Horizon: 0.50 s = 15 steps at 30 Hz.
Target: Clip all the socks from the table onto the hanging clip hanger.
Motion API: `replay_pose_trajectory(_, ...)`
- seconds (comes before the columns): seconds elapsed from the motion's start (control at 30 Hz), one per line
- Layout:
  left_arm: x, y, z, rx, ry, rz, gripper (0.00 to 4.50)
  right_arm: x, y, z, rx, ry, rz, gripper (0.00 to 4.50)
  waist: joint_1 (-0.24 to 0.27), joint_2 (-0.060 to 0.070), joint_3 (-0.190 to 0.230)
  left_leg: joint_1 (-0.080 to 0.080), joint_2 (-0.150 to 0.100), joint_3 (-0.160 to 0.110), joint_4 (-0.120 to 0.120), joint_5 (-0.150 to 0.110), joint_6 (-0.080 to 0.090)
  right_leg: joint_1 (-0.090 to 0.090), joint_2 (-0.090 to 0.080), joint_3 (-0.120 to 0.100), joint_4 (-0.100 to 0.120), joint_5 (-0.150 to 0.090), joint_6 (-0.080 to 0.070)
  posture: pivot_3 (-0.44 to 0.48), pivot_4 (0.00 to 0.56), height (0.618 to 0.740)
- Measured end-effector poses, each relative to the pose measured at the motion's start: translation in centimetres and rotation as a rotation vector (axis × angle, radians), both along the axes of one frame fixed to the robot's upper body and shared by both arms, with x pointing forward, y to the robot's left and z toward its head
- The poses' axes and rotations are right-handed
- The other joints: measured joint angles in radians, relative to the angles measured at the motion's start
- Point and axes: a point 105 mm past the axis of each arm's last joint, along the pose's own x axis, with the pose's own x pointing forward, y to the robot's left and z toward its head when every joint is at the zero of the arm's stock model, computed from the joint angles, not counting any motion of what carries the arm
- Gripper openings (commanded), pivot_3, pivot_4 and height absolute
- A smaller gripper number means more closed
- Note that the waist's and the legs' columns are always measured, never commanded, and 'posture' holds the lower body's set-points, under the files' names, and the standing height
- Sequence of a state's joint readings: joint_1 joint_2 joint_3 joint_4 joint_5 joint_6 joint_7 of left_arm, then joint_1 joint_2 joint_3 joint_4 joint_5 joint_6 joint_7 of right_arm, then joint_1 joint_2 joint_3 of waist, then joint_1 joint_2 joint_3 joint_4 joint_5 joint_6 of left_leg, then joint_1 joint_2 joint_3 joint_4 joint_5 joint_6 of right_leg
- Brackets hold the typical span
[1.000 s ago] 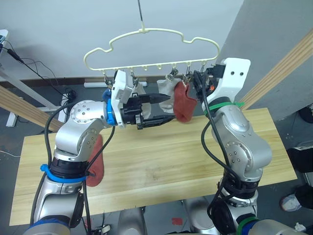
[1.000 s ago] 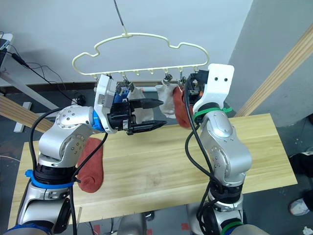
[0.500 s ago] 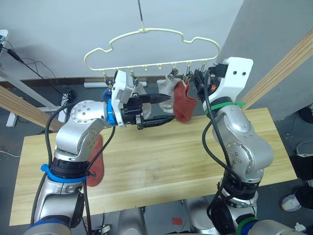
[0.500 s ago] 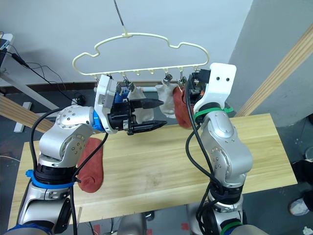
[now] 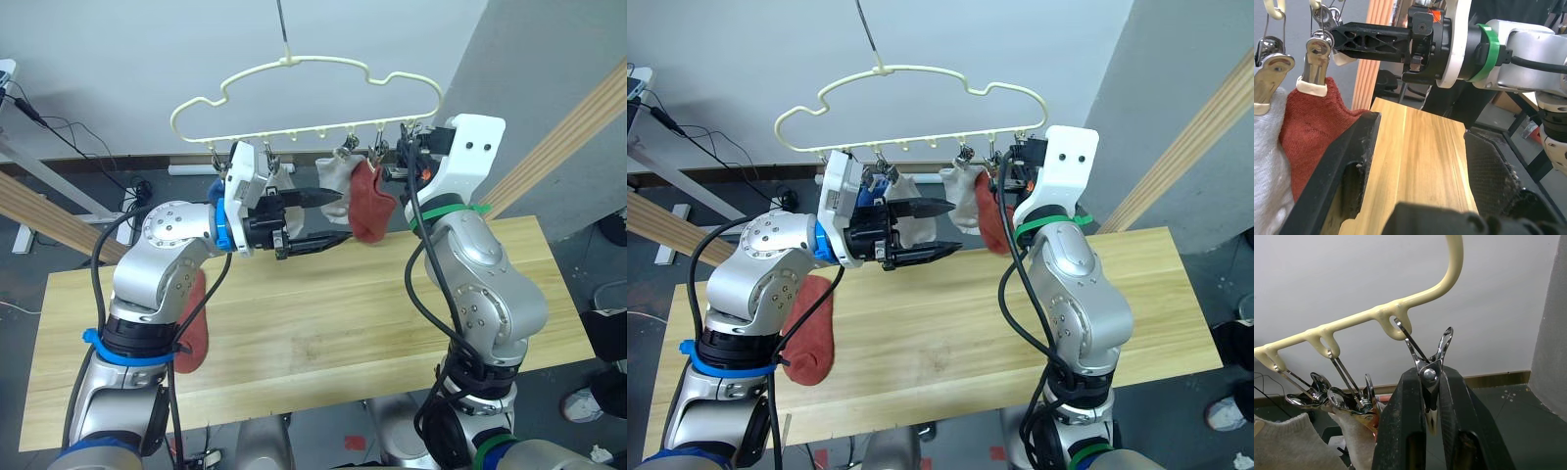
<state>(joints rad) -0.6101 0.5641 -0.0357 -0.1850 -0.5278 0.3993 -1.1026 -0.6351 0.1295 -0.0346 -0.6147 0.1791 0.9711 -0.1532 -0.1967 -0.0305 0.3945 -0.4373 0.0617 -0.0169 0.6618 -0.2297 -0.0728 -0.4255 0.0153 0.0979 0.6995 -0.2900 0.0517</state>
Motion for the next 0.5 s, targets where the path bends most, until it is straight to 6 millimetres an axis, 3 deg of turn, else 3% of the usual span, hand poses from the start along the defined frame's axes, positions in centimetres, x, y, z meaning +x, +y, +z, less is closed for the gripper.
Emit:
replay_pose_trajectory(0.3, 0.0, 0.4, -1.2, 0.007, 0.022, 0.02, 3.06, 0.0, 0.0, 0.0, -0.006, -0.002, 0.0, 0.04, 0.0, 0.0, 0.0, 0.0, 0.0, 0.0, 0.0, 0.0, 0.0, 0.0, 0.0, 0.0, 0.0, 0.0, 0.0, -0.326, 0.336, 0.73)
replay_pose_trajectory(0.43, 0.0, 0.5, -1.2, 0.009, 0.011, 0.023, 3.06, 0.0, -0.1, -0.1, -0.009, 0.0, -0.003, 1.39, 0.0, 0.0, 0.0, 0.0, 0.0, 0.0, 0.0, 0.0, 0.0, 0.0, 0.0, 0.0, 0.0, 0.0, 0.0, -0.326, 0.336, 0.73)
replay_pose_trajectory(0.5, 0.1, 0.5, -1.2, 0.008, 0.011, 0.025, 3.06, 0.0, -0.2, -0.1, -0.015, -0.001, -0.005, 1.39, 0.0, 0.0, 0.0, 0.0, 0.0, 0.0, 0.0, 0.0, 0.0, 0.0, 0.0, 0.0, 0.0, 0.0, 0.0, -0.326, 0.336, 0.73)
